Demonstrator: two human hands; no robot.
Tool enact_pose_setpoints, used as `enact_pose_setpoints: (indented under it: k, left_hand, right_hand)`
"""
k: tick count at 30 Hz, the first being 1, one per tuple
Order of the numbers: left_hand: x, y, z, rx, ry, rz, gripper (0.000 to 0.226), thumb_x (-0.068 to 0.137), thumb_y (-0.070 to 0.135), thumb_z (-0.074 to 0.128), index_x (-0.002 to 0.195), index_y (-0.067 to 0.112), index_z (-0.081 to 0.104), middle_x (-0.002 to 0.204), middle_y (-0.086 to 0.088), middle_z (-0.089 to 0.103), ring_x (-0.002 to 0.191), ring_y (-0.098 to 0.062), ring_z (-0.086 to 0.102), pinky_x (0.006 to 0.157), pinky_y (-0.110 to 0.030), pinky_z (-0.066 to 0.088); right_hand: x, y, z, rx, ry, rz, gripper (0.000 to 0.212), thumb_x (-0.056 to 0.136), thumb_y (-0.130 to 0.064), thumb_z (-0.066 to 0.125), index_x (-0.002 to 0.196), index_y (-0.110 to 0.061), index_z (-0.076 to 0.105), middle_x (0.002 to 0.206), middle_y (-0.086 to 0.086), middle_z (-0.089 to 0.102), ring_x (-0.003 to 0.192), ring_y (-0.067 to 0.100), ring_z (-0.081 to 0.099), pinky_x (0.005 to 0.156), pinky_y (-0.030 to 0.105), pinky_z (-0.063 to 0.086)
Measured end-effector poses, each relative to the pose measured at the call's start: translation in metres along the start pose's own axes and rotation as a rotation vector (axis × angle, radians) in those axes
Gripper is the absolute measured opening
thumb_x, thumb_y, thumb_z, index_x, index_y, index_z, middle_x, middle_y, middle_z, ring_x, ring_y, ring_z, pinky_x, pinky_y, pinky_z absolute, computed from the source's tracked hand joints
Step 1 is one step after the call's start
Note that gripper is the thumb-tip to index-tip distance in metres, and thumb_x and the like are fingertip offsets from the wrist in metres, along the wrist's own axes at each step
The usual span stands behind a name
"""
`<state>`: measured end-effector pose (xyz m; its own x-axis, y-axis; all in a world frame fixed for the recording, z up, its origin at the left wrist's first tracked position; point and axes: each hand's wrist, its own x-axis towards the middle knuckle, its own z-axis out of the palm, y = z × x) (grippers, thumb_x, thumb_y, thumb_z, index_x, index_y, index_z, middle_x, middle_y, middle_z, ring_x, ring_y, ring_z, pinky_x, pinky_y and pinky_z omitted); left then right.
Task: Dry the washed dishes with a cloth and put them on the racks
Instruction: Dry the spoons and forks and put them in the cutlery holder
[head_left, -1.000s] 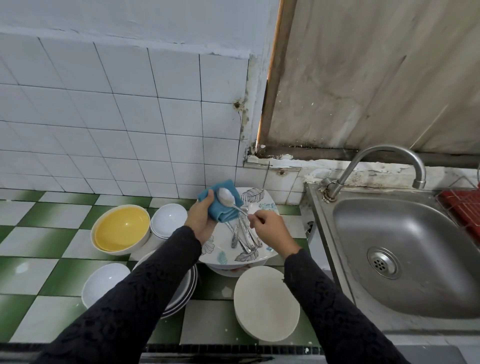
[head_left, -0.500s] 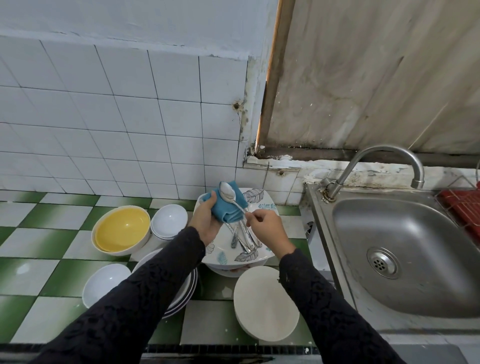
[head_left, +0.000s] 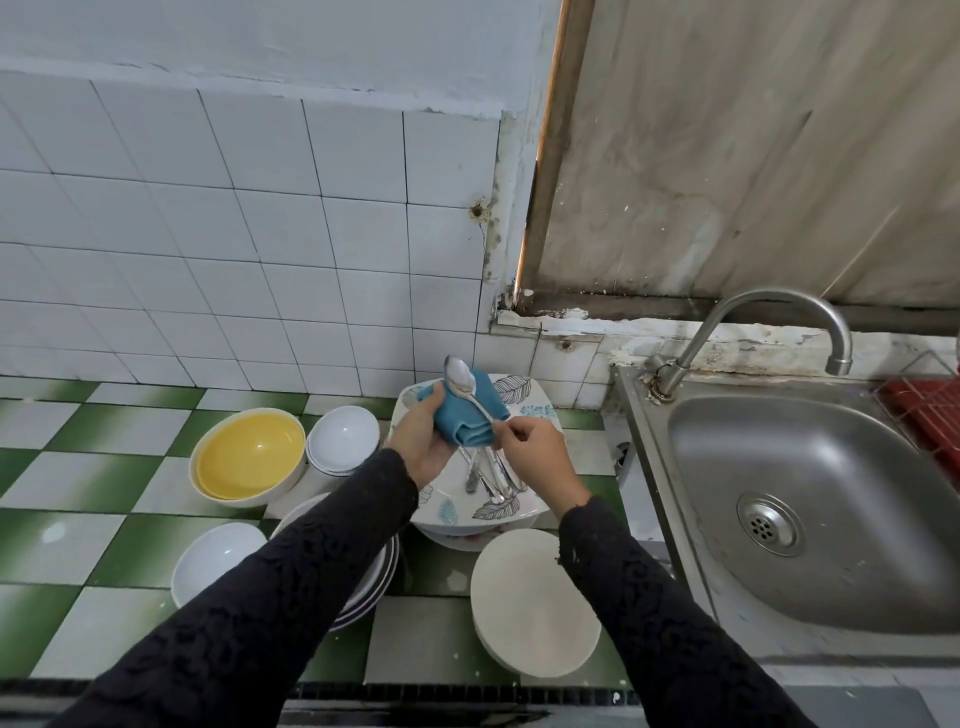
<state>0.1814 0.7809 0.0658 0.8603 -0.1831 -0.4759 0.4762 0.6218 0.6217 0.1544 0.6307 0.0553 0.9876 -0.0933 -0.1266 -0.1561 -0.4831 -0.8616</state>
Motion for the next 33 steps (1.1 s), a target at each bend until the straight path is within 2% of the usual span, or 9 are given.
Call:
enact_pose_setpoints:
  k: [4, 10, 12, 14, 17, 19, 22, 29, 33]
  left_hand:
    - [0.0, 0.016, 0.0, -0.027, 0.011, 0.067, 0.037, 0.104, 0.025, 0.044, 0.132, 0.003, 0.049, 0.113, -0.015, 0.065, 0.097, -0.028, 0.066, 0.067, -0.04, 0.06]
    - [0.005, 0.024, -0.01, -0.051, 0.037, 0.138, 0.029, 0.105, 0.026, 0.044, 0.124, 0.007, 0.053, 0.128, -0.018, 0.06, 0.116, -0.037, 0.06, 0.1, -0.055, 0.048]
    - [0.001, 0.022, -0.007, -0.065, 0.037, 0.126, 0.032, 0.105, 0.026, 0.044, 0.128, 0.005, 0.051, 0.124, -0.018, 0.062, 0.112, -0.036, 0.062, 0.087, -0.051, 0.056]
    - [-0.004, 0.019, -0.002, -0.066, 0.036, 0.103, 0.028, 0.105, 0.025, 0.044, 0.121, 0.005, 0.053, 0.113, -0.016, 0.064, 0.099, -0.031, 0.065, 0.069, -0.043, 0.062]
    - [-0.007, 0.016, 0.002, -0.096, 0.018, 0.082, 0.034, 0.104, 0.026, 0.045, 0.127, 0.002, 0.051, 0.119, -0.02, 0.063, 0.102, -0.033, 0.064, 0.076, -0.043, 0.059]
    - [-0.006, 0.018, 0.003, -0.127, 0.007, 0.057, 0.04, 0.104, 0.027, 0.045, 0.132, -0.002, 0.049, 0.124, -0.024, 0.061, 0.106, -0.035, 0.063, 0.086, -0.045, 0.055]
    - [-0.006, 0.023, 0.002, -0.139, 0.013, 0.037, 0.039, 0.104, 0.027, 0.044, 0.128, -0.003, 0.05, 0.116, -0.024, 0.063, 0.1, -0.036, 0.064, 0.079, -0.046, 0.053]
    - [-0.007, 0.029, -0.001, -0.236, 0.007, 0.047, 0.039, 0.106, 0.027, 0.04, 0.13, -0.002, 0.05, 0.112, -0.021, 0.064, 0.099, -0.033, 0.063, 0.078, -0.044, 0.054]
    - [-0.01, 0.021, 0.003, -0.116, -0.055, 0.025, 0.039, 0.106, 0.03, 0.04, 0.127, 0.0, 0.054, 0.112, -0.02, 0.067, 0.096, -0.031, 0.067, 0.074, -0.04, 0.059]
  right_hand:
    - [-0.002, 0.005, -0.008, -0.04, -0.019, 0.021, 0.035, 0.103, -0.026, 0.057, 0.082, -0.001, 0.071, 0.052, -0.007, 0.044, 0.035, 0.0, 0.038, 0.04, 0.01, 0.028]
    - [0.006, 0.018, -0.017, -0.063, 0.104, -0.023, 0.031, 0.102, -0.024, 0.057, 0.082, -0.002, 0.066, 0.063, -0.001, 0.051, 0.055, 0.01, 0.041, 0.054, 0.025, 0.034]
    - [0.007, 0.014, -0.015, 0.016, 0.17, -0.085, 0.023, 0.105, -0.021, 0.053, 0.093, -0.008, 0.068, 0.071, -0.004, 0.056, 0.059, 0.008, 0.043, 0.056, 0.022, 0.035]
    - [0.007, 0.006, -0.008, 0.061, 0.176, -0.168, 0.024, 0.106, -0.019, 0.049, 0.12, -0.016, 0.069, 0.084, -0.01, 0.06, 0.066, 0.002, 0.045, 0.061, 0.016, 0.038]
    - [0.008, 0.011, 0.005, -0.013, 0.177, -0.289, 0.042, 0.105, -0.01, 0.049, 0.143, -0.026, 0.053, 0.084, 0.003, 0.052, 0.071, 0.008, 0.042, 0.068, 0.014, 0.037]
    - [0.007, 0.021, 0.013, -0.119, 0.179, -0.371, 0.048, 0.103, -0.005, 0.05, 0.144, -0.031, 0.045, 0.077, 0.0, 0.04, 0.068, 0.009, 0.038, 0.066, 0.014, 0.036]
    - [0.004, 0.032, 0.016, -0.132, 0.184, -0.416, 0.052, 0.102, -0.001, 0.051, 0.144, -0.03, 0.045, 0.072, -0.007, 0.035, 0.066, 0.008, 0.036, 0.064, 0.015, 0.035]
    - [0.002, 0.034, 0.007, -0.083, 0.197, -0.438, 0.051, 0.101, 0.002, 0.053, 0.141, -0.028, 0.049, 0.071, -0.005, 0.038, 0.068, 0.002, 0.042, 0.065, 0.01, 0.035]
    - [0.005, 0.027, 0.012, -0.046, 0.199, -0.417, 0.049, 0.101, 0.001, 0.053, 0.138, -0.031, 0.05, 0.073, 0.003, 0.045, 0.067, 0.005, 0.04, 0.065, 0.012, 0.036]
